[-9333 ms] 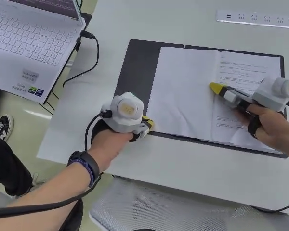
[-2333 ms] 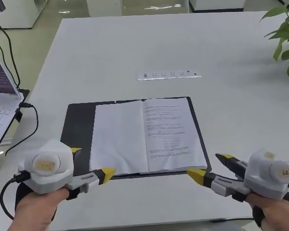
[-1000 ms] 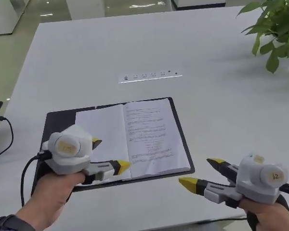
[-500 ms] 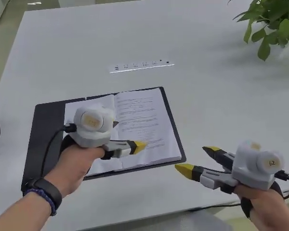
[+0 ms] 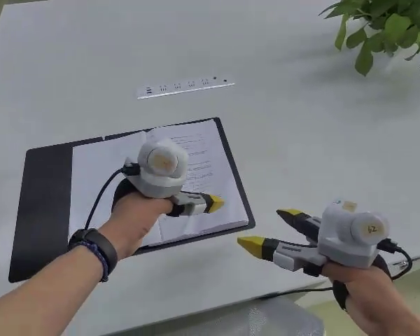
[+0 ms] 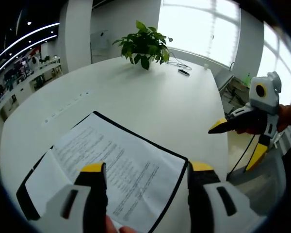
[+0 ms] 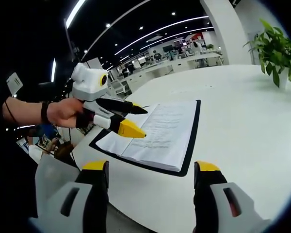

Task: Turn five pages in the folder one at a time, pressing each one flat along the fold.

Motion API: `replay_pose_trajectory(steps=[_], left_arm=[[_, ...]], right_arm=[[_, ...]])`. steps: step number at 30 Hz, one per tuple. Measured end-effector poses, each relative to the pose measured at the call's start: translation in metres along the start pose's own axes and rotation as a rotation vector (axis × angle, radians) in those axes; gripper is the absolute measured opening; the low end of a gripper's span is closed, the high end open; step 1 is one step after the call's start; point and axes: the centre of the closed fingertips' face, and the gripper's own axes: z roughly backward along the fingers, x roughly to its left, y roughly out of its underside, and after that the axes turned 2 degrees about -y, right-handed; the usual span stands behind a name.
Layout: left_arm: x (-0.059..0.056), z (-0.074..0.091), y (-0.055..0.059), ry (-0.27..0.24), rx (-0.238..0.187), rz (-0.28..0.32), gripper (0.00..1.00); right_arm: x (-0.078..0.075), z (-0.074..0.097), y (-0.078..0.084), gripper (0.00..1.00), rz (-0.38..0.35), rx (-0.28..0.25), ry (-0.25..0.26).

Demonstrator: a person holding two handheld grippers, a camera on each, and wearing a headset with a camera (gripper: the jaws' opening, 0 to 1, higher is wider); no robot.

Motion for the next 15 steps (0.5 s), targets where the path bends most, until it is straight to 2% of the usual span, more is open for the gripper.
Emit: replay_pose_trajectory(steps=[8,13,15], left_arm=[[-0.007,-0.027,0.008,0.003,0.028,0.007,0.67],[-0.008,-0.042,0.017,-0.015,0.056,0.010,0.69],[-0.009,-0.049,0.022,-0.027,0.073,-0.007,0.69]], right_arm=[[0.000,-0.003,0.006,0.69,-0.006,0.027,-0.014],[-0.001,-0.002,0.005,0.68,-0.019,0.020,-0.015],[-0.002,-0.002,0.007,0.68,-0.023,0.024,-0.016]])
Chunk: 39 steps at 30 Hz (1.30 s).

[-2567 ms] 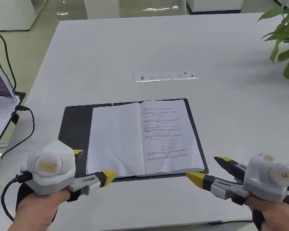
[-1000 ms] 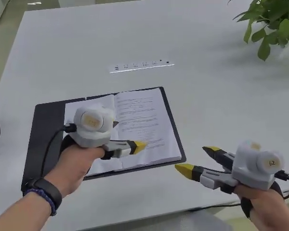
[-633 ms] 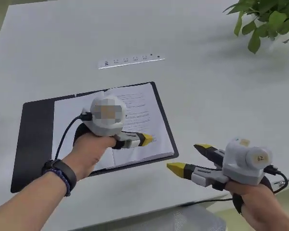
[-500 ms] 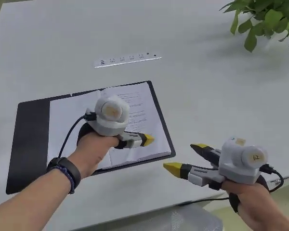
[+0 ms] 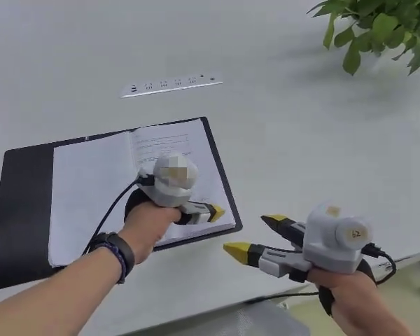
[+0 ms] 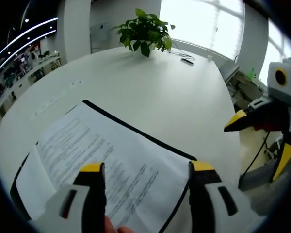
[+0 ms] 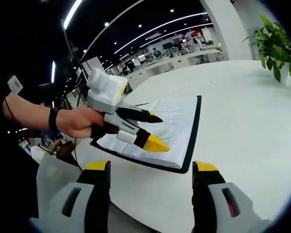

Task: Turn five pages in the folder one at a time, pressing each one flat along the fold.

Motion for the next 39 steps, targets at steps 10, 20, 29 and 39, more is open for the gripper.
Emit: replay_pose_trajectory(steps=[10,20,29,39], left_arm=[[-0.005,-0.018,0.009,-0.016,0.029,-0.006,0.70],[-0.010,-0.024,0.015,-0.020,0.041,-0.069,0.71],[-0.007,-0.024,0.015,-0.015,0.034,-0.079,0.70],[0.001,-0.022,0.014,0.001,0.022,-0.066,0.60]], right_arm=[[-0.007,-0.001,0.004,0.64,-0.017,0.013,0.009],[-0.009,-0.002,0.006,0.63,-0.023,0.021,0.006],[-0.007,-0.007,0.005,0.61,-0.025,0.020,-0.009],[-0.009,-0.018,0.005,0.56,-0.024,0.034,-0.022]])
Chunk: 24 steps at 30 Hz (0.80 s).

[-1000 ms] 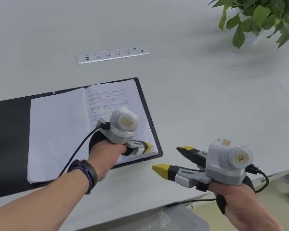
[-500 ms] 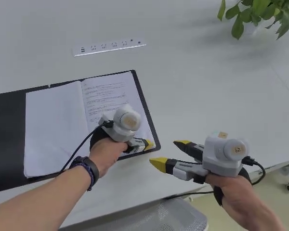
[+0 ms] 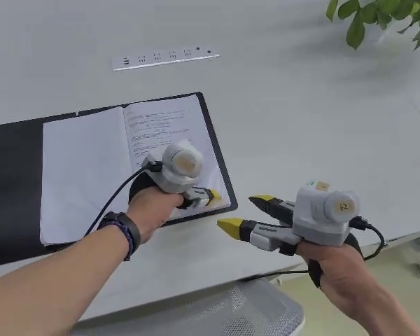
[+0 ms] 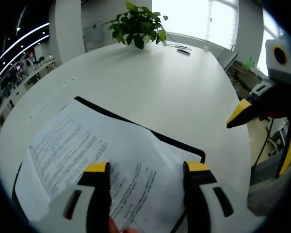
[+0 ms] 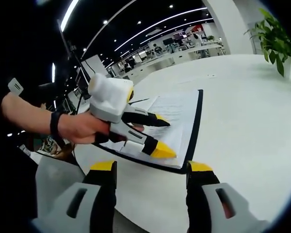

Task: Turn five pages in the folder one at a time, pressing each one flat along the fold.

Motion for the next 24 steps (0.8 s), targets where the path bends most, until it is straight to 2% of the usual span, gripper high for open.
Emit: replay_pose_trajectory(steps=[3,9,13,17,24], left_arm=[[0.000,0.001,-0.001,0.005,-0.009,0.012,0.60],[0.000,0.002,-0.001,0.014,-0.015,0.018,0.60],[0.004,0.002,-0.001,0.017,-0.024,0.031,0.56],[0.002,0.003,-0.001,0.023,-0.027,0.035,0.56],[0.001,0.005,0.001,0.032,-0.025,0.019,0.58]], right_arm=[[-0.005,-0.005,-0.005,0.53,-0.012,-0.010,0.000],[-0.021,-0.024,-0.028,0.49,-0.052,-0.055,-0.019],[-0.032,-0.042,-0.038,0.48,-0.058,-0.049,-0.036],[-0.039,-0.057,-0.044,0.47,-0.073,-0.044,-0.051],[-0.048,-0.078,-0.051,0.48,-0.172,-0.088,-0.095]])
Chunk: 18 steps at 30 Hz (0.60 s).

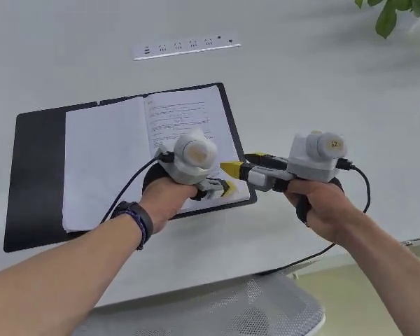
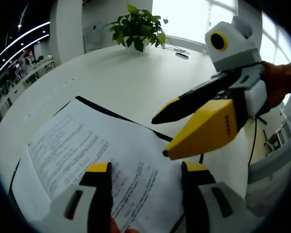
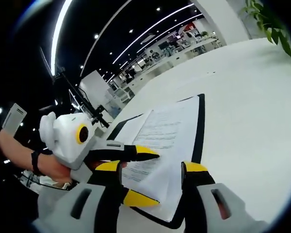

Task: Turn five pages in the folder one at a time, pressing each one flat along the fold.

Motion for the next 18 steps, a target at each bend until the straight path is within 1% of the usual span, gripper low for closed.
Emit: replay_pose_trajectory(steps=[1,2,5,7,8,9,12,14,16,17,18], left_arm=[[0.001,0.001,0.000,0.002,0.000,0.002,0.57],[0.001,0.001,0.001,0.003,0.000,0.002,0.57],[0.001,0.002,0.002,0.006,0.002,0.002,0.57],[0.001,0.002,0.002,0.008,0.002,0.005,0.58],[0.000,0.003,0.002,0.012,0.004,0.010,0.58],[-0.001,0.004,0.001,0.017,0.005,0.016,0.59],[-0.003,0.008,0.001,0.025,0.005,0.023,0.61],[-0.007,0.012,0.000,0.034,-0.001,0.022,0.63],[-0.008,0.014,0.000,0.036,-0.003,0.015,0.64],[-0.008,0.016,0.000,0.034,-0.008,0.017,0.64],[-0.008,0.017,0.000,0.033,-0.010,0.018,0.64]], right_arm=[[0.000,-0.003,0.000,0.48,-0.027,-0.007,-0.010],[0.000,-0.005,0.000,0.47,-0.039,-0.006,-0.017],[0.002,-0.011,0.004,0.47,-0.038,0.014,-0.037],[0.008,-0.012,0.007,0.46,-0.028,0.033,-0.044],[0.005,-0.009,0.008,0.45,-0.036,0.037,-0.052],[0.006,-0.008,0.009,0.44,-0.042,0.039,-0.057],[0.006,-0.005,0.012,0.35,-0.072,0.043,-0.065],[0.007,-0.001,0.012,0.28,-0.075,0.026,-0.066],[0.008,0.001,0.011,0.24,-0.101,0.011,-0.072],[0.008,0.002,0.012,0.22,-0.107,0.012,-0.073],[0.011,0.003,0.014,0.21,-0.109,0.014,-0.070]])
